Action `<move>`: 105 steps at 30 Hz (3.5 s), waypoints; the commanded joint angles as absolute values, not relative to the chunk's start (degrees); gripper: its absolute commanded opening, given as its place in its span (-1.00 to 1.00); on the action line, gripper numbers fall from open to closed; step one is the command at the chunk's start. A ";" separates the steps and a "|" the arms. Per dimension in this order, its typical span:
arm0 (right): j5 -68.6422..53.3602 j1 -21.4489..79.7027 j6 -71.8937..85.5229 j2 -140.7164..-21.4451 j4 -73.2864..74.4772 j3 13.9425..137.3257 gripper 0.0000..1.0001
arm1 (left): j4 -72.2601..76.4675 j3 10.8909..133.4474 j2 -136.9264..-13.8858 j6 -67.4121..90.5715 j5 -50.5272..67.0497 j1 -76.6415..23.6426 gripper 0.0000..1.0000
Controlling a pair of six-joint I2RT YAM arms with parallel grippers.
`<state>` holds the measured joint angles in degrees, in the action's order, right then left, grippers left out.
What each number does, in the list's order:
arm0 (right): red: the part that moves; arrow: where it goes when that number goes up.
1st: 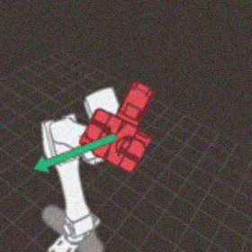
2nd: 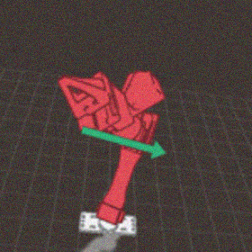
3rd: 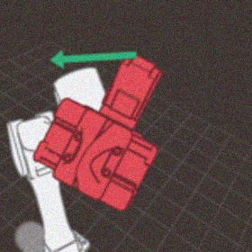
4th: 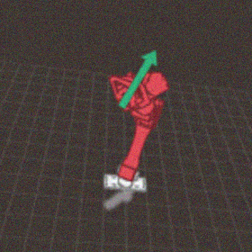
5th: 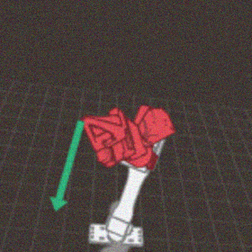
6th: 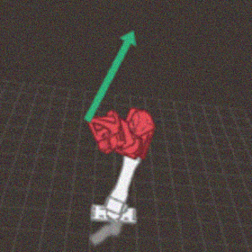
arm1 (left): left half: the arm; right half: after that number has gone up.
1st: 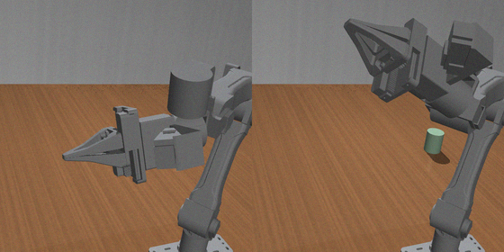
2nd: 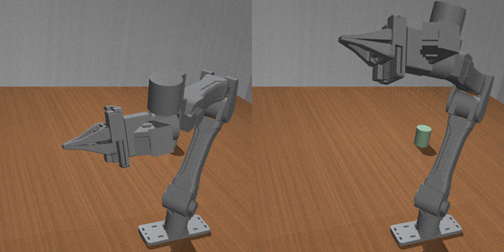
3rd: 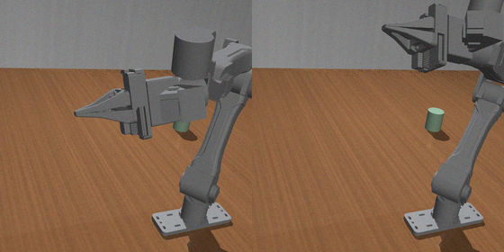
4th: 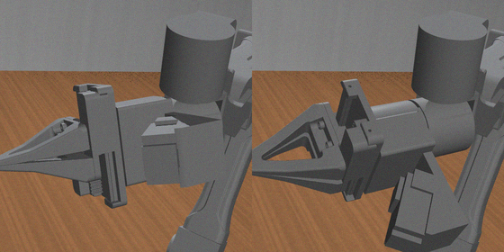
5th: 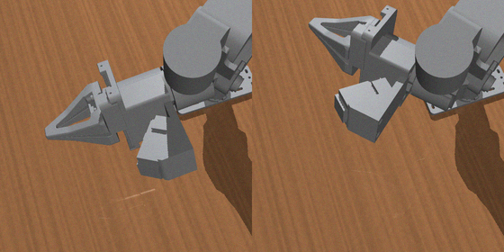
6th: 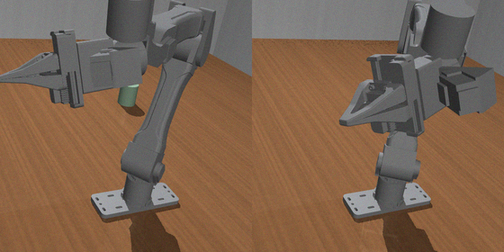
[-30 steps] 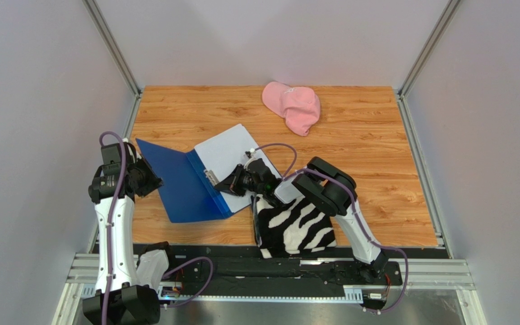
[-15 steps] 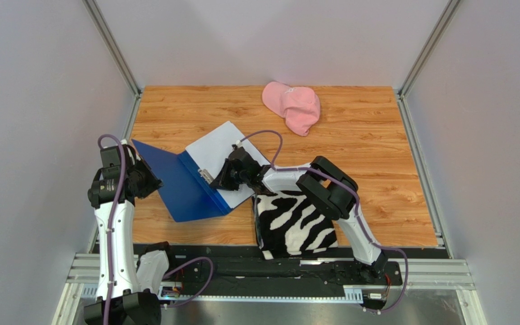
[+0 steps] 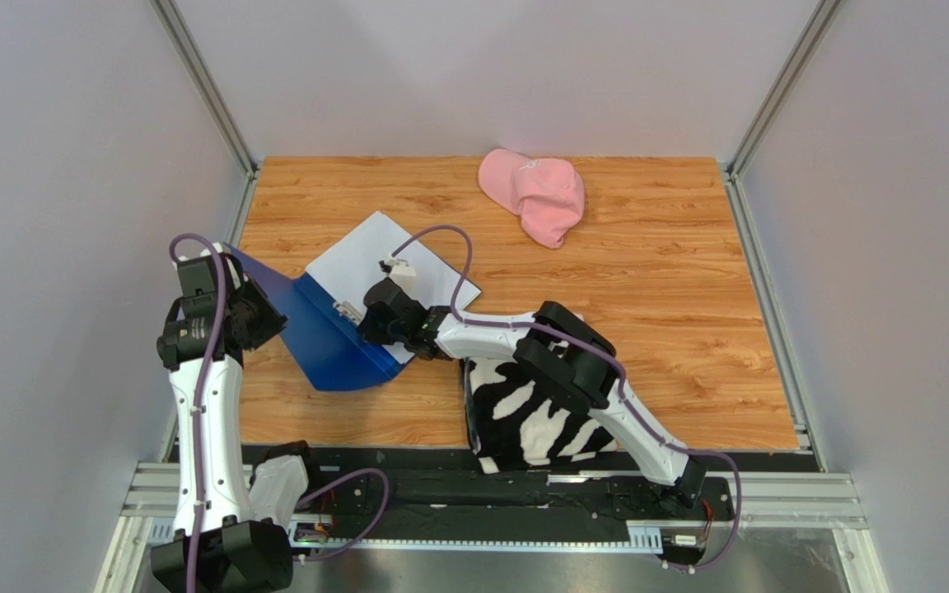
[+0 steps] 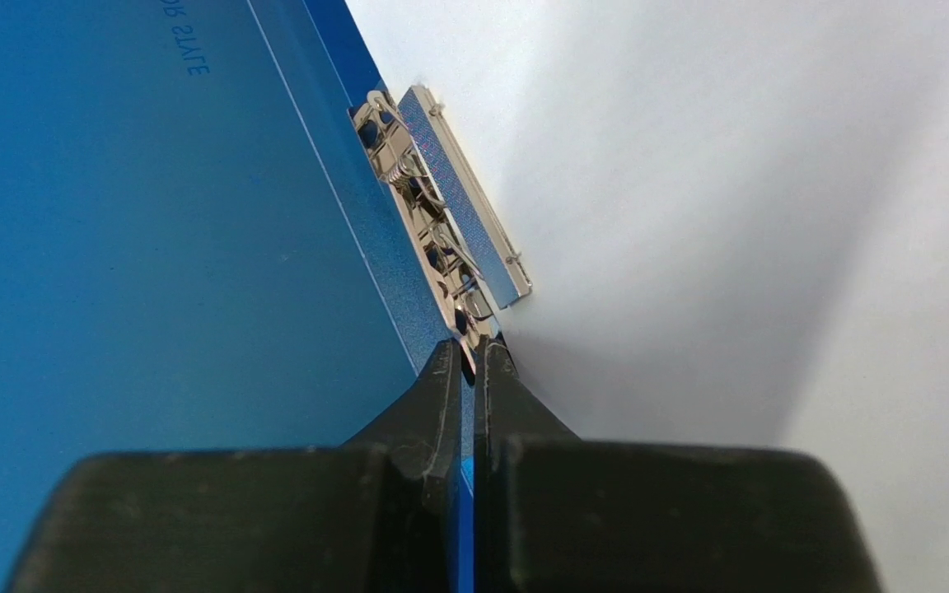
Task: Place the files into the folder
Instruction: Clamp the file and folder with some files.
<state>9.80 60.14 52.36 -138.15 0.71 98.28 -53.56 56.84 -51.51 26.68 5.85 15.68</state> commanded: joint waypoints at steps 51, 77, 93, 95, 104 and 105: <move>-22.85 49.75 38.23 -137.37 7.38 82.53 -0.79 | -52.38 54.76 -50.10 27.34 11.34 14.94 -1.00; -37.97 41.75 41.22 -135.08 17.13 97.55 -0.10 | -52.65 56.78 -50.89 25.58 10.72 14.85 -1.00; -41.92 40.96 47.63 -139.31 23.82 111.53 -0.06 | -53.09 57.48 -50.19 25.22 14.24 14.94 -1.00; -41.84 40.87 48.25 -138.69 23.56 111.01 -0.07 | -52.82 57.31 -50.10 25.31 14.15 14.94 -1.00; -44.91 40.69 55.36 -140.01 20.57 114.52 -0.23 | -52.21 56.60 -50.10 25.49 14.33 14.85 -1.00; -45.00 40.69 56.33 -140.10 19.96 114.70 -0.26 | -52.12 56.60 -50.18 25.49 14.41 14.85 -1.00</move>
